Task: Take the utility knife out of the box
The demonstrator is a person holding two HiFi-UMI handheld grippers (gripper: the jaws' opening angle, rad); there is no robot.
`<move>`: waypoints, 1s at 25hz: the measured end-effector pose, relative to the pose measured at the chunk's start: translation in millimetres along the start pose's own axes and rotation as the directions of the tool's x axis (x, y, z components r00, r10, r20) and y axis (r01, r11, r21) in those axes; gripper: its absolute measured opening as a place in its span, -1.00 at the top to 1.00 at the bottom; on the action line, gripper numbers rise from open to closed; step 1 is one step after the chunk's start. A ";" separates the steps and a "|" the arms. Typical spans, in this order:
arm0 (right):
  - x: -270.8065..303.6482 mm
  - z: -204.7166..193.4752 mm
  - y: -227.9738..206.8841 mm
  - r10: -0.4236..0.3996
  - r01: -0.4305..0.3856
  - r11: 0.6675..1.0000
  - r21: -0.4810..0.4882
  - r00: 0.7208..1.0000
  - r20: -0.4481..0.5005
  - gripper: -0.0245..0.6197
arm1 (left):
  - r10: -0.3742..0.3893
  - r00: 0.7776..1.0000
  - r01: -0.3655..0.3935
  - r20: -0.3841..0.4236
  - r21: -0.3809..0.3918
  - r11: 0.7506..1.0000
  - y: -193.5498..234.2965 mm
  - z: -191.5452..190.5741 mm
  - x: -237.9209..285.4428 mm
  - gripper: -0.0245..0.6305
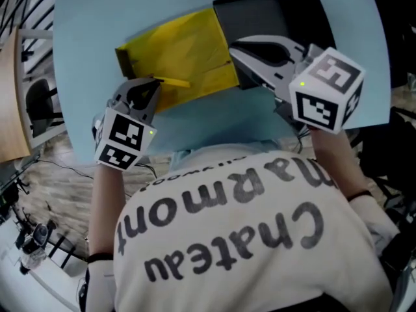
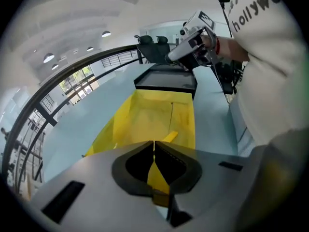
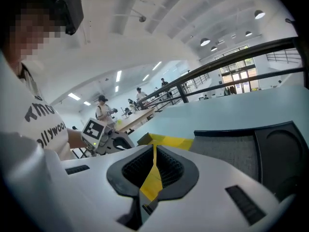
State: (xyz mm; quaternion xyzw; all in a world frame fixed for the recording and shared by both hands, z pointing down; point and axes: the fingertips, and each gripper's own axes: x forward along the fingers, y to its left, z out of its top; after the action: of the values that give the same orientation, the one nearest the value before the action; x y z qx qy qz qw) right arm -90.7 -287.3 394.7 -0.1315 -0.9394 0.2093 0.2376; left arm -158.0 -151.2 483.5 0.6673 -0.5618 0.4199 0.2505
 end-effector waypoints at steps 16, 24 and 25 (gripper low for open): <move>-3.5 -19.9 -7.0 0.105 -0.104 0.994 0.031 0.993 -0.061 0.79 | -0.067 0.961 0.113 -0.270 0.162 0.980 -7.1 -18.9 41.1 0.61; -3.8 -19.0 -14.4 0.119 -0.117 0.992 0.044 0.992 -0.046 0.79 | -0.089 0.949 0.144 -0.303 0.163 0.976 -11.1 -19.6 42.5 0.62; -3.1 -19.3 -15.4 0.120 -0.118 0.992 0.046 0.992 -0.046 0.79 | -0.094 0.948 0.147 -0.304 0.158 0.977 -10.8 -19.8 43.7 0.62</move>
State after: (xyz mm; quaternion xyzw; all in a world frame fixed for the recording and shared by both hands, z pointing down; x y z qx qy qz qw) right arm -80.6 -295.5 415.9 -0.1871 -0.9191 0.2398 0.2504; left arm -152.5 -156.2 532.1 0.6501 -0.4366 0.5470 0.2959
